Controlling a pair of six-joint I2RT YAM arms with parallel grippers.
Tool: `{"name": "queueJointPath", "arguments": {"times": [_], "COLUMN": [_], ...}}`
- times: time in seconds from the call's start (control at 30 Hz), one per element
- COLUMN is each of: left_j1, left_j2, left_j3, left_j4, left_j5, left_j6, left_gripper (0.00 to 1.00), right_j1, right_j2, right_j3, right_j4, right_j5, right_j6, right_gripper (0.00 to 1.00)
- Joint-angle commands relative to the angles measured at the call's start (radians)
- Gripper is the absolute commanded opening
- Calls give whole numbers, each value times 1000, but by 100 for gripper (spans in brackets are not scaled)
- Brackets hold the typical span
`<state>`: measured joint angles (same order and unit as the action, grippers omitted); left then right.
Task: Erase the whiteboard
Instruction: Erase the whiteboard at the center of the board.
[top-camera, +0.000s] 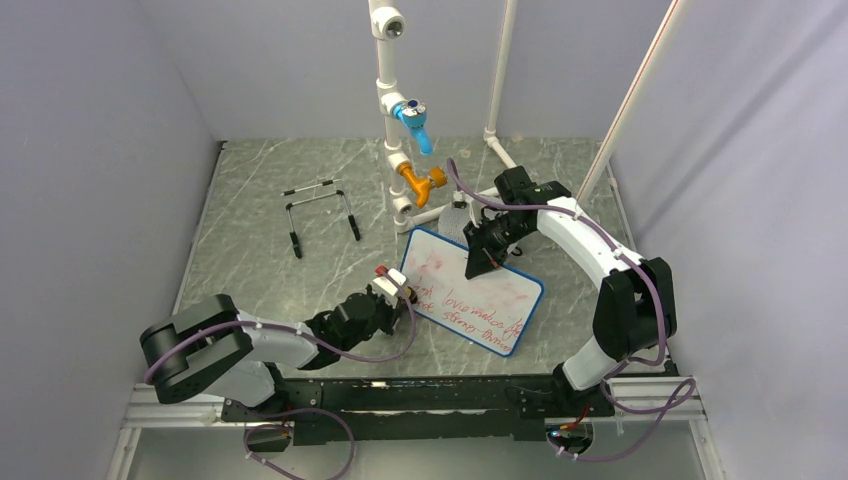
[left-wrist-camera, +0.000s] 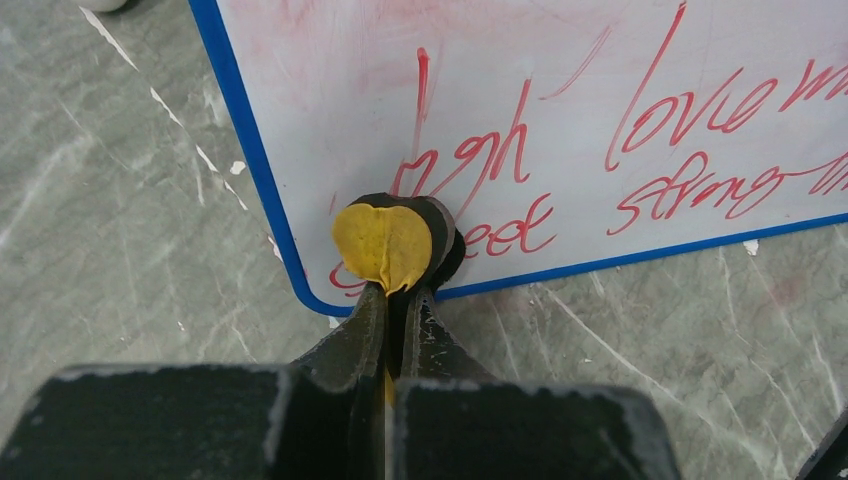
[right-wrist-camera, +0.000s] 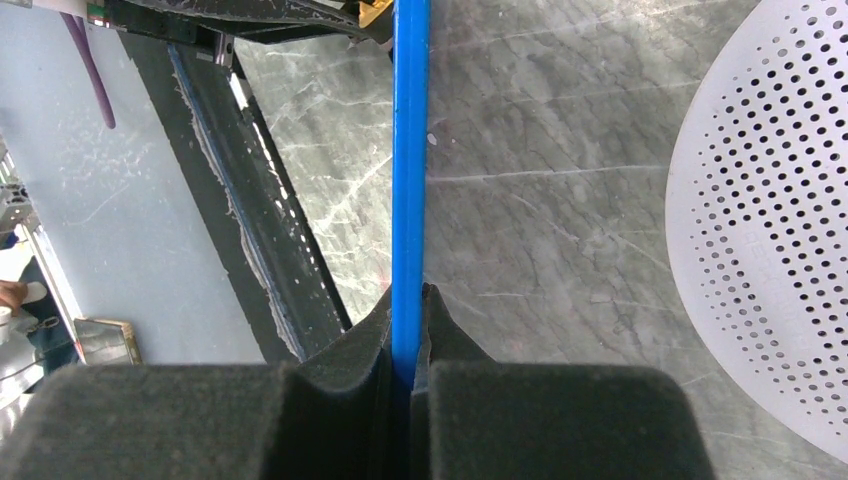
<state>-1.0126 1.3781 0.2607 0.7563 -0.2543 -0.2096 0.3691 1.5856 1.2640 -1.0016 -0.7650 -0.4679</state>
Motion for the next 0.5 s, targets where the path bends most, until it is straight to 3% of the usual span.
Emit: {"name": "queueJointPath", "arguments": {"times": [0.0,0.47], "left_j1": [6,6], "left_j2": [30,17], "left_j3": [-4,263], "left_j4": [-43,-244], "left_j5": [25,-75], "left_j6": [-48,174], "left_gripper": [0,0], "right_j1": [14,14], "right_j2": [-29,-28], "right_j3": [3,3], "right_j4": [41,34], "right_j5": [-83,-94], "right_j6": [-90,-98], "right_gripper": [0,0]}}
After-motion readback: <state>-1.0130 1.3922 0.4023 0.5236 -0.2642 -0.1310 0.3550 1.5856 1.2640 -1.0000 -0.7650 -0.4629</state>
